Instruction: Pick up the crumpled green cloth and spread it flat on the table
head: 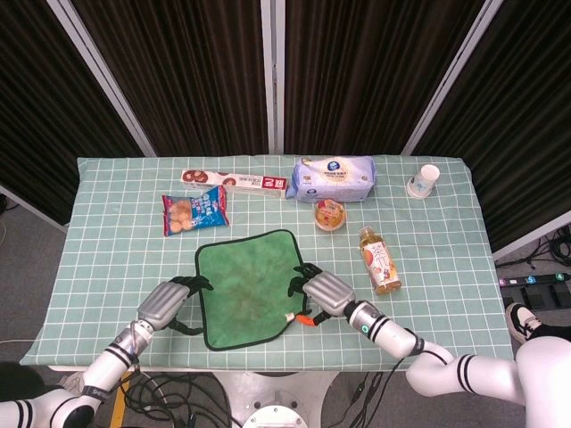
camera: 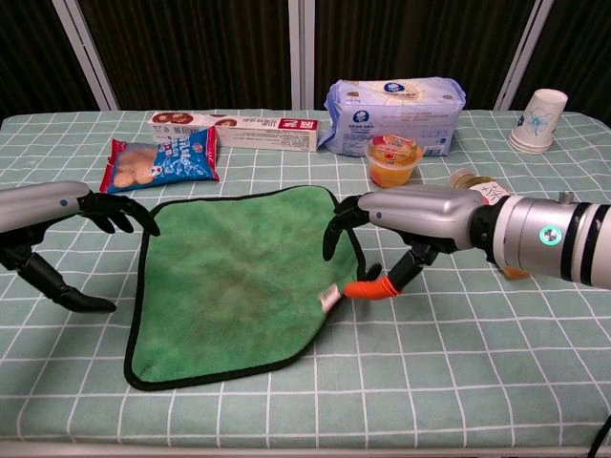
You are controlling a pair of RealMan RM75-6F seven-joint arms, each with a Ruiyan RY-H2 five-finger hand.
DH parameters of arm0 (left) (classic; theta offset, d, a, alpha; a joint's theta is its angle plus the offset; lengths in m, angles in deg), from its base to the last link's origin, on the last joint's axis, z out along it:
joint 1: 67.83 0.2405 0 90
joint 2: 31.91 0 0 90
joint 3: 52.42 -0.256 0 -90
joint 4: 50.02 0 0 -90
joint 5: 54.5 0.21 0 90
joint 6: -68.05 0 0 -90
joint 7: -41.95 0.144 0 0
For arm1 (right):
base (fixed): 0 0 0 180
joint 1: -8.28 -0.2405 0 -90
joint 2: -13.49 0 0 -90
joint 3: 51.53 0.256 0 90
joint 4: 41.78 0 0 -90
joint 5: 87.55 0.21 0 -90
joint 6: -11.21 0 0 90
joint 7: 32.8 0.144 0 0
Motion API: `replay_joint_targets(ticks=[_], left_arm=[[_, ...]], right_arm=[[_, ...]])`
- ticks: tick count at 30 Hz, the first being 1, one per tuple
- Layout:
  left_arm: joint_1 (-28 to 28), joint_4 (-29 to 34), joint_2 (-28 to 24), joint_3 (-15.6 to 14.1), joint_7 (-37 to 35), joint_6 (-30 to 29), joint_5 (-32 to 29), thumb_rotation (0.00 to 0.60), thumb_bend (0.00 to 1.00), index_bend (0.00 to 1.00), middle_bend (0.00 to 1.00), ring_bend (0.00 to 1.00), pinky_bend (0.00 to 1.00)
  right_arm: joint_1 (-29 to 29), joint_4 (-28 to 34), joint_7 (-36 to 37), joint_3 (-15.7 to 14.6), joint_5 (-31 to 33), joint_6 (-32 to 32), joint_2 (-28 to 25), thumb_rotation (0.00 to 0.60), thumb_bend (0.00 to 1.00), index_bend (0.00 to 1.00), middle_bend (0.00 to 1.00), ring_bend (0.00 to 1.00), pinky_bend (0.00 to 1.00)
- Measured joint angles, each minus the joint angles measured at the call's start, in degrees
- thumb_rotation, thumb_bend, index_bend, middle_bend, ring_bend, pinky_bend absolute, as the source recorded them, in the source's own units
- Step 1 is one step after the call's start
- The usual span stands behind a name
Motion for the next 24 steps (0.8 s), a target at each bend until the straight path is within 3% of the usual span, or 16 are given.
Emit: replay_joint_targets(ticks=[4,7,8,9,11,12,15,18,24], left_arm=[[0.51,1.63,-1.06,-0.12,-0.18,-1.62,1.55,0.448,0.08,0.29,0.26,0.21,0.21],[1.05,1.73,-1.27,0.47,-0.14,-3.25,1.36,0.539,0.07,0.29,0.26,0.21,0.21],[1.36,1.49,-1.26,0.91,0.04,-4.16,0.96,0.587,0.08,0.29,0.26,0.21,0.21],[1.63,1.23,-1.27,1.31,0.26,-4.95,0.48,0.6,0.1,0.29,0.26,0.21,0.21],[2.43,0.51,-1.34,2.49,0.89,-7.1,-1.26,0.6,0.13,0.29,0.26,0.21,0.21],[2.85,0.11,-1.38,3.07,1.17,-8.17,-2.17,0.6,0.15,0.29,0.26,0.21,0.21],[4.53,-1.81,-1.54,5.03,2.38,-12.21,-5.38,0.6,0.16,0.29,0.26,0.21,0.21],[6.73,-4.43,-2.02,6.52,3.56,-16.17,-8.01,0.6,0.16,0.29,0.26,0.21,0.21],[11.52,-7.33,-3.84,6.7,3.89,-22.83,-7.6,0.6,0.16,0.29,0.26,0.21,0.21]], right_arm=[[1.38,1.77,-3.02,-1.87,-0.68,1.29,-1.94,0.164,0.0,0.0,0.02,0.0,0.0],[2.3,3.61,-4.13,-2.4,-1.09,2.84,-3.94,0.14,0.0,0.0,0.0,0.0,0.0],[2.64,4.12,-4.32,-2.4,-1.14,3.57,-4.6,0.157,0.0,0.0,0.0,0.0,0.0],[3.04,4.63,-4.51,-2.34,-1.11,4.43,-5.25,0.222,0.0,0.0,0.0,0.0,0.0],[4.29,5.8,-5.27,-1.91,-0.66,7.07,-6.54,0.365,0.0,0.0,0.03,0.0,0.0],[4.95,6.28,-5.85,-1.62,-0.31,8.48,-7.1,0.47,0.01,0.01,0.06,0.0,0.0],[7.85,8.04,-8.8,-0.64,1.35,14.21,-9.11,0.585,0.07,0.08,0.12,0.0,0.03],[11.71,10.1,-11.76,0.14,3.15,20.81,-11.72,0.6,0.13,0.13,0.14,0.02,0.06],[20.14,13.79,-13.56,1.12,5.51,31.55,-19.17,0.6,0.13,0.13,0.14,0.01,0.06]])
